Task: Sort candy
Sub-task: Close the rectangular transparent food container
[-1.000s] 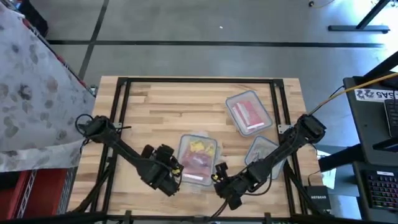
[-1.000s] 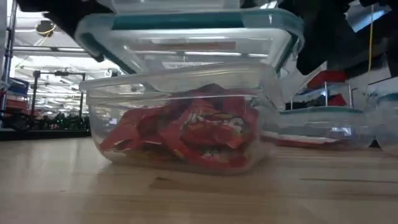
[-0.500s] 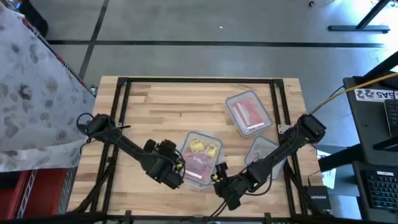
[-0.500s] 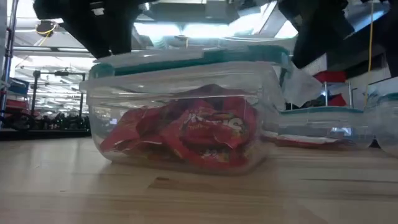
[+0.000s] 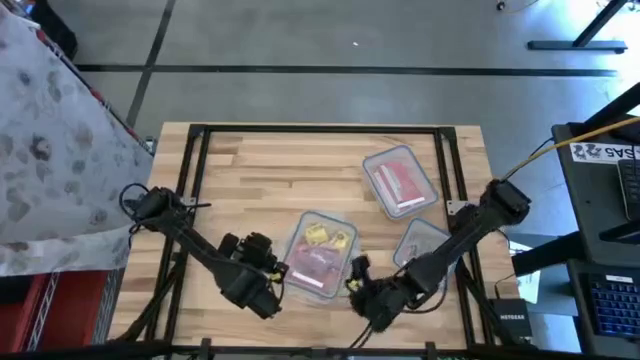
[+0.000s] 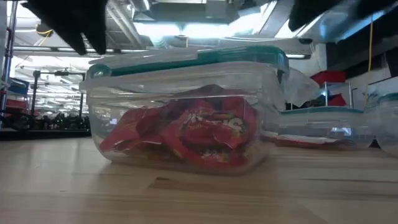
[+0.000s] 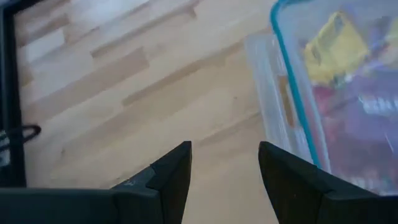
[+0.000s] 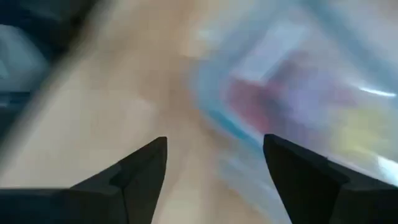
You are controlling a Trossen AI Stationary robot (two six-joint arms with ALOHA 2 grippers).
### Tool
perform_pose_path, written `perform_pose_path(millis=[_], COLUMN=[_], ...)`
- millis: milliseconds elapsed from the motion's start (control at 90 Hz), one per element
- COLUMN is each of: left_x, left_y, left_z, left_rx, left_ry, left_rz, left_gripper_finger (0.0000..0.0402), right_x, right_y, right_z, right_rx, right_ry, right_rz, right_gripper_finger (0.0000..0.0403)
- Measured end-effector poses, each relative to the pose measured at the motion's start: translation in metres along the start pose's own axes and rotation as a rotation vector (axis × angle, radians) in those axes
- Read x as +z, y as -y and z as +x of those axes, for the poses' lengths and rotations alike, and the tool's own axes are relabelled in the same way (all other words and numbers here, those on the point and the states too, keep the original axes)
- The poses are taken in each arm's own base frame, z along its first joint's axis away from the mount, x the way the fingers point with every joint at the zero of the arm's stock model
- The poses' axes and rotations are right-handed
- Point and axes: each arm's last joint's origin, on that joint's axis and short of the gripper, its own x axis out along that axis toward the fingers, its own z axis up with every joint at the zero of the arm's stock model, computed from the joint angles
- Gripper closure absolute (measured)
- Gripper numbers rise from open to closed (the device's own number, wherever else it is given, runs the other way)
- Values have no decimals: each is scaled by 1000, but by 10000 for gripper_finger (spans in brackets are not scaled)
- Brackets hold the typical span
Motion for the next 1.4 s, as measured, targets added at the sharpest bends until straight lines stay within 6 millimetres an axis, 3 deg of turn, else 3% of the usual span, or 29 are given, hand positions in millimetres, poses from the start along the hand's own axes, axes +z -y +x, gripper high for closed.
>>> perform_pose_path(millis=[89,211,378,511,633,722,911,1056,1222,1400], left_x=[-11,-32,-68,-104,-131,-139,-132,-123,-108,-70], left_y=[1,5,4,12,22,28,35,34,22,22], left_z=[-7,-22,-40,-36,-21,-13,-4,0,-23,-55], left_rx=[-39,-161,-296,-366,-364,-369,-364,-324,-225,-388], left_ry=[-42,-75,-40,20,15,17,65,93,51,296], left_rz=[-38,-90,-237,-331,-377,-389,-394,-380,-329,-309], left_gripper_finger=[231,231,231,231,231,231,231,231,231,231], right_x=[-11,-27,-46,-58,-63,-61,-58,-57,-59,-46], right_y=[25,71,128,153,150,143,122,114,109,91], right_z=[-9,-11,14,35,47,48,43,39,22,4], right_rx=[-196,-281,-361,-317,-156,-42,71,-51,-236,-121], right_ry=[-106,-255,-360,-390,-375,-355,-359,-356,-361,-218], right_rz=[2,35,129,213,225,237,202,173,132,61], right_gripper_finger=[153,161,176,190,200,206,210,210,210,210])
